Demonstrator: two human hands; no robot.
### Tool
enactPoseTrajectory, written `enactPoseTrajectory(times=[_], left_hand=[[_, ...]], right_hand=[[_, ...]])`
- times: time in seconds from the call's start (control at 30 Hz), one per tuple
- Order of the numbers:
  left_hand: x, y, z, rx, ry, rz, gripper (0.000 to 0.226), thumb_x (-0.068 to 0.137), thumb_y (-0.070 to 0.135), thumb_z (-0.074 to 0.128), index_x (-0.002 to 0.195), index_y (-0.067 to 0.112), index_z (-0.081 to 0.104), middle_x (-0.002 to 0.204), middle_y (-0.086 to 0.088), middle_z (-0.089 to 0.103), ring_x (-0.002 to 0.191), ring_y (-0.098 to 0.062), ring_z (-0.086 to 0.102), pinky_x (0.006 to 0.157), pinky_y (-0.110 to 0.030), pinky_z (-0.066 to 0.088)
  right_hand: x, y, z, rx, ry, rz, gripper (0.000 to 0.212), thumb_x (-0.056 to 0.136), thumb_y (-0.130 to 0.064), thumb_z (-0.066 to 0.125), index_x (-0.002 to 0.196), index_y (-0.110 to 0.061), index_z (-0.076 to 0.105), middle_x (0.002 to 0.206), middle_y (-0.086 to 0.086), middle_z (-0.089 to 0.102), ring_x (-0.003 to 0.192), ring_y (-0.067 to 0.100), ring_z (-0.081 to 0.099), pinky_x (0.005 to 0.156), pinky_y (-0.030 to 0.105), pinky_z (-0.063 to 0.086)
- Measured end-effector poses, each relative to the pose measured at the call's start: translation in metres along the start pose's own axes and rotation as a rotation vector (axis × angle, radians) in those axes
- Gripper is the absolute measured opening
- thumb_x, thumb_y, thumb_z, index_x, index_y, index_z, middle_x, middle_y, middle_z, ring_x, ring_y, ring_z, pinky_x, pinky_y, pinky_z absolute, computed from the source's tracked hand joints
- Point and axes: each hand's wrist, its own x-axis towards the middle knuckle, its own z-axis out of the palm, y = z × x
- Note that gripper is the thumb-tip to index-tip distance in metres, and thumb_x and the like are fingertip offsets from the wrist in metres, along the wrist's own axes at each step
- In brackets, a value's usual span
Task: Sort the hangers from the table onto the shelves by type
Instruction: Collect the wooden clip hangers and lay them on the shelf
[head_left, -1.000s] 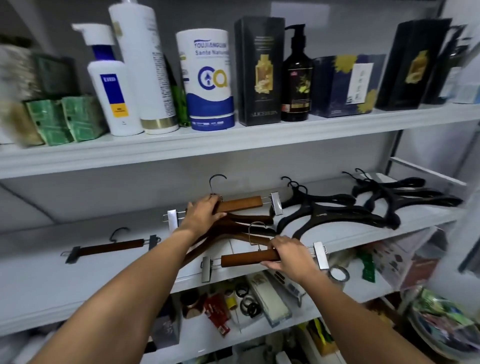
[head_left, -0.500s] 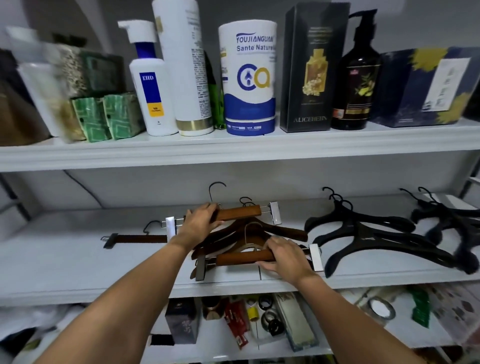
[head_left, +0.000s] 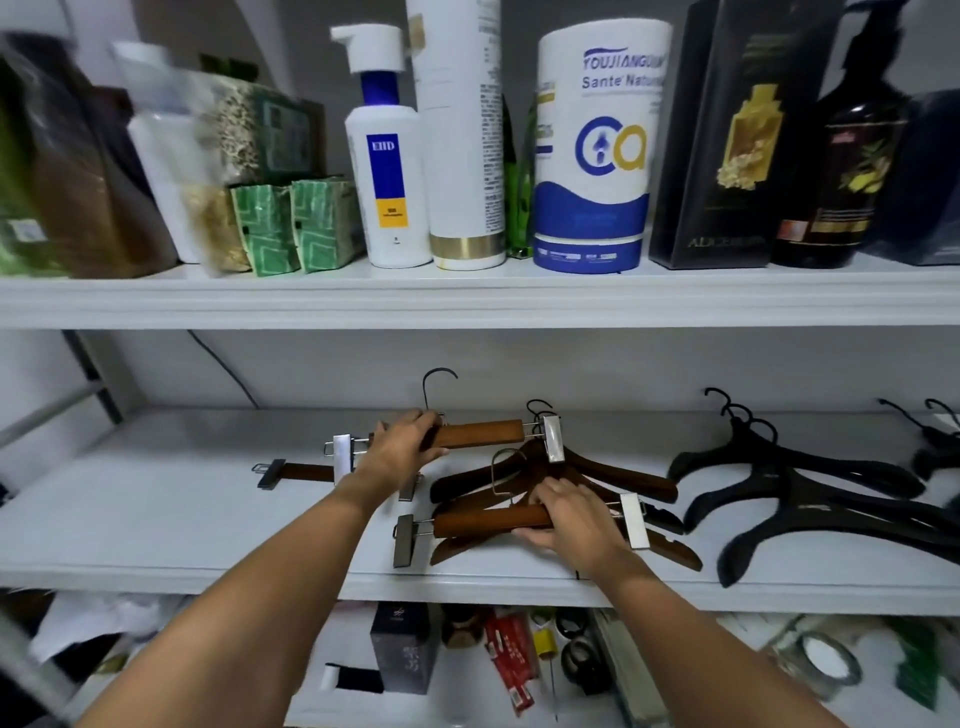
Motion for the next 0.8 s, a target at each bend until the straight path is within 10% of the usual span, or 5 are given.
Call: enactPoseTrajectory(times=[0.8], left_hand=[[-0.002, -0.227, 0.004, -0.039, -0.138, 0.071, 0.041, 0.090, 0.036, 0.058, 0.127, 0.021, 0.048, 0.121, -0.003, 0.051, 0.115, -0.022, 0.047, 0.098, -0.037, 0.030]], right_hand=[[0.085, -0.184, 0.091, 0.071, -0.056, 0.166, 0.044, 0.083, -0.062, 0.055, 0.106, -0.024, 0.056, 0.105, -0.007, 0.055, 0.099, 0.011, 0.052, 0.092, 0.027, 0.041]])
